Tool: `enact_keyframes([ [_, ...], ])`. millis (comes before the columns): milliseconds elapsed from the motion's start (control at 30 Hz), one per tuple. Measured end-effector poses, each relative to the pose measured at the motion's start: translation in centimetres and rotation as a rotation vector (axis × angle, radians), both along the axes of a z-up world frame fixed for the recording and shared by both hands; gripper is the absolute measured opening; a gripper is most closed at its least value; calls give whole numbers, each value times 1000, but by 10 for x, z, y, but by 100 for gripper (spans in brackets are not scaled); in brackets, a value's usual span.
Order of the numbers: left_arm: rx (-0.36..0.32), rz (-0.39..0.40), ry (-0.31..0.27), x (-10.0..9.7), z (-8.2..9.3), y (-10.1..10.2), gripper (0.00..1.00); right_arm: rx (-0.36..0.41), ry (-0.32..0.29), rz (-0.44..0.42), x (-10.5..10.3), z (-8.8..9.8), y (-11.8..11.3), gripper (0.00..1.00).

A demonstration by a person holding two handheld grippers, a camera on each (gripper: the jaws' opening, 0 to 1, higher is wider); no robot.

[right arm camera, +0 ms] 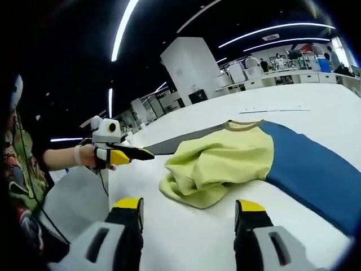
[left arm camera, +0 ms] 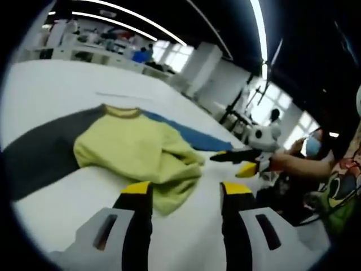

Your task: Fold the garment on the visible template until the final outline fits inside the template.

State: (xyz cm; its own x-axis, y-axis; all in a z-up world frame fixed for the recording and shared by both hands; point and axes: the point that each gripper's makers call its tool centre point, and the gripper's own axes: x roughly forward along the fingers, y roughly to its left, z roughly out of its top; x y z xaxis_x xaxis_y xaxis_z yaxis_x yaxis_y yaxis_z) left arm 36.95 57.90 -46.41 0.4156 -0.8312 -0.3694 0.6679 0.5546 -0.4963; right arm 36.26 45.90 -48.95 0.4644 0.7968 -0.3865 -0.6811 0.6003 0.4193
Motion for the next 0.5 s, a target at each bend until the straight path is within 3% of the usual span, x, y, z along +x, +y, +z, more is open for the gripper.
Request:
enact_keyframes([
  [100,9,-15,6,-3,-7,-5,41,-33,-8,-2,6,-8,4,53],
  [267,-17,-17,20,-7,-5,-7,37,-61,3,-17,17,-18,6,42],
  [400,-28,-2,19,-5,-3,-2,36,-63,0,-43,28,-19,9,37],
  [500,-40,12,19,-4,-1,2,35,-52,3,-62,35,-17,12,26],
])
